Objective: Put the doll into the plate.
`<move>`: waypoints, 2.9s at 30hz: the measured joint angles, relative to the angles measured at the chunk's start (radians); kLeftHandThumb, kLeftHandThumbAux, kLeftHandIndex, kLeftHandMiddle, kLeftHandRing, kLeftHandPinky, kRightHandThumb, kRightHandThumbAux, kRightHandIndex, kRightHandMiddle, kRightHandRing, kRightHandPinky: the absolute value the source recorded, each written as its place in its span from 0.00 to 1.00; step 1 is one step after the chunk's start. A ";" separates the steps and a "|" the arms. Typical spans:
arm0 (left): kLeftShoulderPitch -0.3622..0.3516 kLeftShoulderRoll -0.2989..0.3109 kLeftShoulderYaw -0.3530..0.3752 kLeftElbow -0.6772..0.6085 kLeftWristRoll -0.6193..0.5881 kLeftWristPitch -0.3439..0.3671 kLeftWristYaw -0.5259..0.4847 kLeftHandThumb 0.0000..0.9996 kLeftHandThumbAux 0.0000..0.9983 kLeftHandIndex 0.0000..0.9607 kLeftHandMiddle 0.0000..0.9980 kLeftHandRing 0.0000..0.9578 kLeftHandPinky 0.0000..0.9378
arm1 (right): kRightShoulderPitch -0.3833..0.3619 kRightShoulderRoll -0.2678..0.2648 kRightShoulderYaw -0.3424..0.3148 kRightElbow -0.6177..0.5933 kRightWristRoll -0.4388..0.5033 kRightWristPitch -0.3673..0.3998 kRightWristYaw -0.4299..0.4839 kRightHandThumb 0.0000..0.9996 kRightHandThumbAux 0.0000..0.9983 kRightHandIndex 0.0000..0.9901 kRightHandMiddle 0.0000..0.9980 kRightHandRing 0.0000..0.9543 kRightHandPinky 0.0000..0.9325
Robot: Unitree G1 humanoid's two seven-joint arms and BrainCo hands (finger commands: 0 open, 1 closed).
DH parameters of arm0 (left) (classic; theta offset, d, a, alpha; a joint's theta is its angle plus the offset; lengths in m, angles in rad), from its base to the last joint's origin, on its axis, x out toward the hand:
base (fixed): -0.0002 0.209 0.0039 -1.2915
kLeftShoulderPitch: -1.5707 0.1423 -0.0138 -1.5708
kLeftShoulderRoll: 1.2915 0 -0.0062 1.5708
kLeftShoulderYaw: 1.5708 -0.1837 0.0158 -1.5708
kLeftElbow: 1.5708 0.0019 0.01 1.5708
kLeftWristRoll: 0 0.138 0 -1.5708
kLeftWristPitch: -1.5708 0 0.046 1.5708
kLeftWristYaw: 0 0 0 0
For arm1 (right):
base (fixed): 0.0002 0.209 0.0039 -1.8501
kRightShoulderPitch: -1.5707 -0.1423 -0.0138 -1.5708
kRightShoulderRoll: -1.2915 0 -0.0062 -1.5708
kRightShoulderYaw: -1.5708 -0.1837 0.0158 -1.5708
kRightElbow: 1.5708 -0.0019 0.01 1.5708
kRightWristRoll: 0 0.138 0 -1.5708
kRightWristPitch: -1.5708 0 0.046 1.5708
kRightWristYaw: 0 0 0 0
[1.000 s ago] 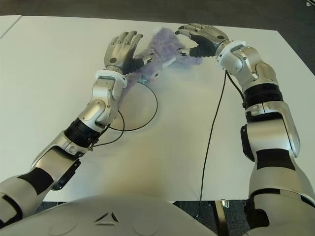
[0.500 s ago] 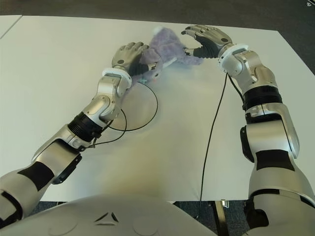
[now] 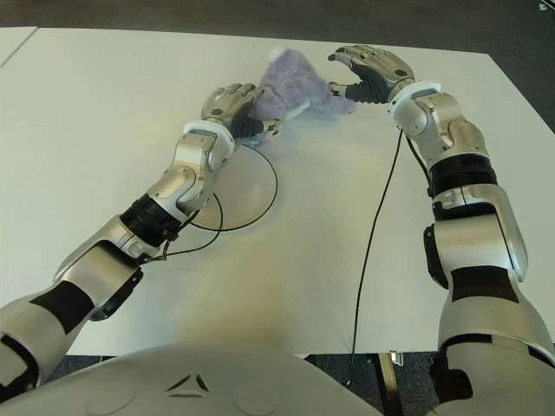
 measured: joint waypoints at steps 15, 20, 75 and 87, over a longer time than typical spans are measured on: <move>-0.055 -0.028 -0.035 0.180 -0.013 -0.026 0.074 0.28 0.14 0.00 0.00 0.00 0.01 | 0.010 -0.024 -0.007 -0.025 0.009 0.003 -0.001 0.52 0.15 0.00 0.00 0.00 0.00; -0.081 -0.052 -0.053 0.262 -0.009 -0.016 0.131 0.28 0.14 0.00 0.00 0.00 0.00 | 0.016 -0.027 -0.020 -0.035 0.025 0.001 0.008 0.52 0.13 0.00 0.00 0.00 0.00; -0.138 -0.074 0.022 0.662 -0.230 -0.357 0.803 1.00 0.66 0.48 0.41 0.48 0.57 | 0.126 -0.078 -0.083 -0.236 0.082 0.019 0.179 0.39 0.37 0.00 0.00 0.00 0.07; -0.123 -0.059 0.141 0.688 -0.389 -0.559 0.807 1.00 0.66 0.44 0.51 0.58 0.45 | 0.139 -0.077 -0.083 -0.235 0.081 0.019 0.156 0.37 0.40 0.00 0.00 0.00 0.11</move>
